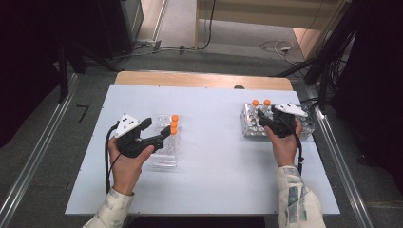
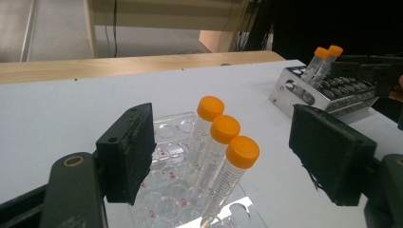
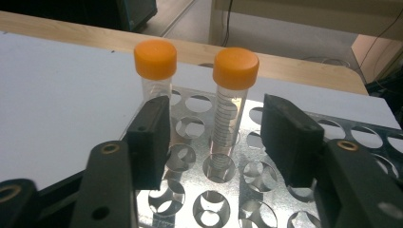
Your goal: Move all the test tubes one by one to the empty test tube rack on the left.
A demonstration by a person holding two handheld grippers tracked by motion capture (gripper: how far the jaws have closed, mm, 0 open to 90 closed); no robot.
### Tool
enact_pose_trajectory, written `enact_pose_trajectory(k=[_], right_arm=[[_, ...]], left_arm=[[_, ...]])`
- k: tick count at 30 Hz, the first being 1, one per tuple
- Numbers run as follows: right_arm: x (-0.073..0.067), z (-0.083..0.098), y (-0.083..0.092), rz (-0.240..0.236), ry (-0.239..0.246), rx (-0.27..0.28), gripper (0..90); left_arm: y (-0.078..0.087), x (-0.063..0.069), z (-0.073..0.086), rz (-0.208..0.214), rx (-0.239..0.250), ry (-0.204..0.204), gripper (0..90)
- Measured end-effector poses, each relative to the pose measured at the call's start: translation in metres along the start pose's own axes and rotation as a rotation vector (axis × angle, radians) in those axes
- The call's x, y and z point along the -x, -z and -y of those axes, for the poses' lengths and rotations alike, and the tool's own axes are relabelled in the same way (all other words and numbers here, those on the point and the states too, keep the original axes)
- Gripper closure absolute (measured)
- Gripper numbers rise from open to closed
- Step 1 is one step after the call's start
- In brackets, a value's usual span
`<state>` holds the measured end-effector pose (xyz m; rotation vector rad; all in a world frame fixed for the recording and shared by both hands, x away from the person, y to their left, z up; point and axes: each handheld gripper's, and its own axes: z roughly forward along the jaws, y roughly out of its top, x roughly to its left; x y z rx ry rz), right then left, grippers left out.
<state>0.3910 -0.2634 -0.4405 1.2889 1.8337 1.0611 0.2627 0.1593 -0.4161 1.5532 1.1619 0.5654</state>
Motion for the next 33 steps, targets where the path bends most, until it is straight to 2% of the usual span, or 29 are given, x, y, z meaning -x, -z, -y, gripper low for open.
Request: enact_pose_trajectory(k=[5,13,22,30,33], right_arm=[[0.005,0.004,-0.012,0.008,-0.009,-0.009,51.9],[0.010,0.008,-0.021,0.005,-0.028,-0.009,60.8],[0.010,0.008,-0.026,-0.015,-0.042,0.005,71.6],[0.012,0.007,-0.023,-0.023,-0.054,0.018,72.0],[0.012,0.000,-0.018,-0.027,-0.047,0.033,72.1]], left_arm=[[0.000,0.001,0.000,0.004,-0.001,0.001,24.7],[0.001,-0.001,0.001,0.002,-0.002,0.002,25.4],[-0.001,0.000,0.002,0.004,-0.005,0.002,26.0],[-0.002,0.000,0.002,0.004,-0.007,0.001,26.2],[-0.002,0.000,0.003,0.004,-0.008,0.000,26.3]])
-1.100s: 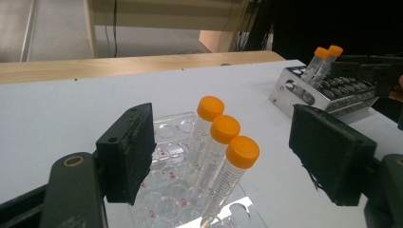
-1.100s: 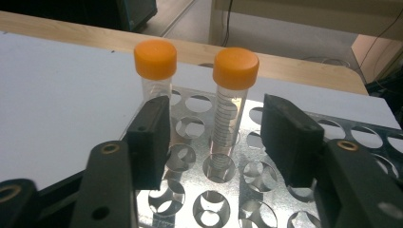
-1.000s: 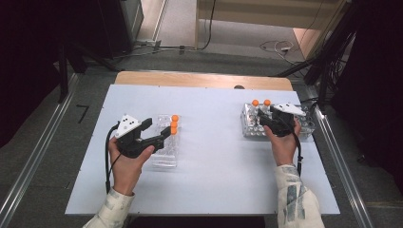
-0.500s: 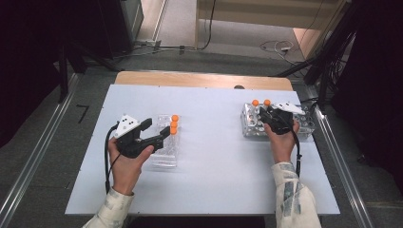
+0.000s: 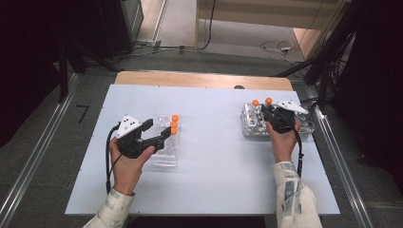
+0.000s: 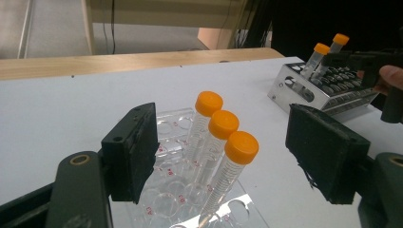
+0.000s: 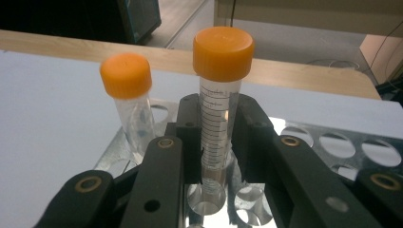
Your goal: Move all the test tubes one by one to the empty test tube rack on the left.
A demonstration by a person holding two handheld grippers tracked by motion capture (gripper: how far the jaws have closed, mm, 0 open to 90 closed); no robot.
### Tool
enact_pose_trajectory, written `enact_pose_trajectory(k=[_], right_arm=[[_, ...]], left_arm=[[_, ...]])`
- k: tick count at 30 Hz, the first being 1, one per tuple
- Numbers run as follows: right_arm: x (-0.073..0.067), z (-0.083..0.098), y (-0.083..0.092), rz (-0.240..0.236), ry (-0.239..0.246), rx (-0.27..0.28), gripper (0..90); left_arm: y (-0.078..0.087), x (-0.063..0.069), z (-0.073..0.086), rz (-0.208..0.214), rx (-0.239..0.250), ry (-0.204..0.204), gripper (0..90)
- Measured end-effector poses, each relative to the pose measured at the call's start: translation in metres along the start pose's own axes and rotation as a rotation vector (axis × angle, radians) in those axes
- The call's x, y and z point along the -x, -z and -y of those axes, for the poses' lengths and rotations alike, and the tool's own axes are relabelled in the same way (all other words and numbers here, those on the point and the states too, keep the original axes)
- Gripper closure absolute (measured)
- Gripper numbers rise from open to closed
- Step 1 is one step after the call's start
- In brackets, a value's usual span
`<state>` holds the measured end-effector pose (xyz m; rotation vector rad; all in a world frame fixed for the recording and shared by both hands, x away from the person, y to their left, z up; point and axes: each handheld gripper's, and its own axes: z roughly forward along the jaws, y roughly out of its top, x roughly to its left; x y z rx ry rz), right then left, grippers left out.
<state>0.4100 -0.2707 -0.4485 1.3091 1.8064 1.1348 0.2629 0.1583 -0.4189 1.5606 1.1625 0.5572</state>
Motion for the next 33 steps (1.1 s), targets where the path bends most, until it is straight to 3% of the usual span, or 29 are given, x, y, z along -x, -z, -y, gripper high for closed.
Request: enact_pose_trajectory(k=[10,22,33], right_arm=[[0.002,-0.020,0.021,-0.012,-0.004,0.063,72.1],[0.001,-0.029,0.050,-0.046,0.014,0.114,72.1],[-0.020,-0.020,0.074,-0.128,0.032,0.115,72.2]], left_arm=[[0.000,0.000,0.001,0.001,-0.004,0.001,26.2],[0.000,0.001,0.001,0.000,-0.010,0.000,25.9],[-0.001,0.003,0.002,0.003,-0.014,-0.005,25.9]])
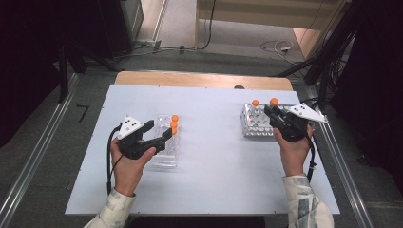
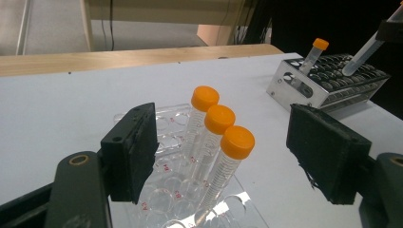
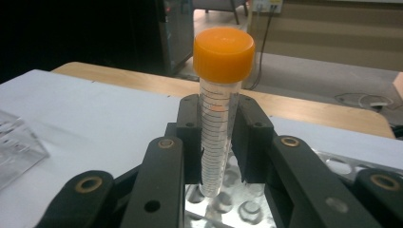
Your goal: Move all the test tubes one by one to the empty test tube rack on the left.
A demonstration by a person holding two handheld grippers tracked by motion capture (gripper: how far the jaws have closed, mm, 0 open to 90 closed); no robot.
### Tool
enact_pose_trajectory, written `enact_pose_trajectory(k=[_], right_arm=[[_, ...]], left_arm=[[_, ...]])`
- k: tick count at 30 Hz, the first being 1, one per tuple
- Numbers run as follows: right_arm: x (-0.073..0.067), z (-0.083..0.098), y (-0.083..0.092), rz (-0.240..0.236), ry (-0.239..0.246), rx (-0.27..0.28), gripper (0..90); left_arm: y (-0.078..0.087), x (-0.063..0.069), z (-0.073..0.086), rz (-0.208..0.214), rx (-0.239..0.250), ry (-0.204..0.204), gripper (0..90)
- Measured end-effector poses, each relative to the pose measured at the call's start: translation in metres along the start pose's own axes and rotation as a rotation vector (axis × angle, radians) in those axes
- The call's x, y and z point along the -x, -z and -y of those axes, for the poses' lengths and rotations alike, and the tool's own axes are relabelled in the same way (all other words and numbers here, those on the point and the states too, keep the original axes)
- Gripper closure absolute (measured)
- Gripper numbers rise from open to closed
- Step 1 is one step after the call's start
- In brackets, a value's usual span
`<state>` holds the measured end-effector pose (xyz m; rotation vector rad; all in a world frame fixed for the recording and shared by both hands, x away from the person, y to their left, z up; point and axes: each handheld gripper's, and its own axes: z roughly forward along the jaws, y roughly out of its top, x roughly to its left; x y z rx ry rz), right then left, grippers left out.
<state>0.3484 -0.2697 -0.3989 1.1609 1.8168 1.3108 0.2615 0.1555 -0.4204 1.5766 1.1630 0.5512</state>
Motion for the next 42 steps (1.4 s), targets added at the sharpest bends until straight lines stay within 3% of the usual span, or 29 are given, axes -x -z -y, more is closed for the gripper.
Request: enact_pose_trajectory(k=[6,17,42], right_arm=[[-0.015,0.009,0.004,-0.067,0.004,-0.019,72.2],[-0.032,0.018,0.008,-0.132,0.032,-0.051,72.2],[-0.060,0.033,0.013,-0.207,0.075,-0.098,72.2]], left_arm=[[0.000,0.001,0.000,0.002,-0.001,0.000,25.7],[0.004,0.002,0.000,0.003,0.000,-0.007,25.4],[0.007,0.004,0.000,0.003,0.005,-0.009,25.2]])
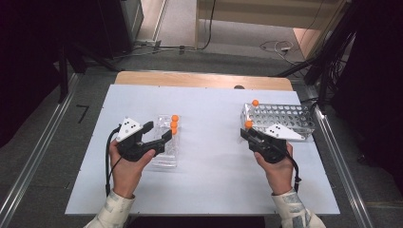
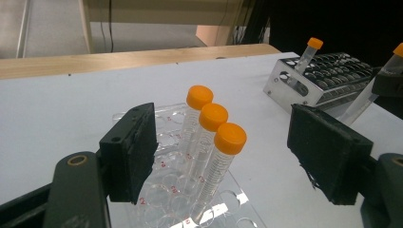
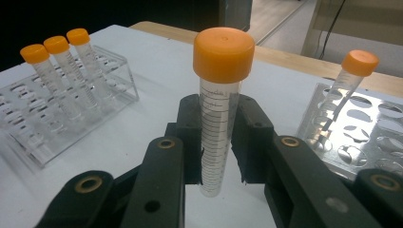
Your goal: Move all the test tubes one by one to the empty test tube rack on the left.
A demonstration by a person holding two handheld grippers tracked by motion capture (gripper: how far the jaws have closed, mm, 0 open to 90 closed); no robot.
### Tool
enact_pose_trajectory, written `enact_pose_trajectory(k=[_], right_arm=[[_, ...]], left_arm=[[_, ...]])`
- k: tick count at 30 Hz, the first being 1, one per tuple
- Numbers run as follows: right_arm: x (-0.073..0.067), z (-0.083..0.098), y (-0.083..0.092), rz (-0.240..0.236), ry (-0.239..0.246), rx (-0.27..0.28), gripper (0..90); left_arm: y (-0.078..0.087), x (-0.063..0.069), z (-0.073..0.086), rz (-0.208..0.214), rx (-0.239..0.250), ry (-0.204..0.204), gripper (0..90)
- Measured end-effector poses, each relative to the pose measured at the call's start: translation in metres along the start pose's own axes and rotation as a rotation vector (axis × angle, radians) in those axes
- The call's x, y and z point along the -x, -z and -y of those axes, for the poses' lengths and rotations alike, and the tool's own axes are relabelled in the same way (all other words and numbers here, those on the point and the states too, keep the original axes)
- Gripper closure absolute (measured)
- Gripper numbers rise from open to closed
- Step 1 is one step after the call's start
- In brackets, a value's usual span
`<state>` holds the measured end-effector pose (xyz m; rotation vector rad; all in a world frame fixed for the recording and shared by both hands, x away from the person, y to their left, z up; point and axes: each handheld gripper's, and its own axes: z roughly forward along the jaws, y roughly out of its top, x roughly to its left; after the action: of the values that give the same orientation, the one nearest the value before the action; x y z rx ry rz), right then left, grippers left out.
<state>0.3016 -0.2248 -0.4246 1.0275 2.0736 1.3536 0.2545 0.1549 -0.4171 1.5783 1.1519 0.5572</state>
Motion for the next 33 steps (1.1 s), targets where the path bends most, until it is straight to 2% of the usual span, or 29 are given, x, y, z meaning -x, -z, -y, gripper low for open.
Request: enact_pose_trajectory(k=[33], right_arm=[[-0.043,0.004,-0.007,-0.097,0.076,-0.027,72.2]], left_arm=[[0.001,0.008,0.000,0.019,-0.006,-0.020,25.3]])
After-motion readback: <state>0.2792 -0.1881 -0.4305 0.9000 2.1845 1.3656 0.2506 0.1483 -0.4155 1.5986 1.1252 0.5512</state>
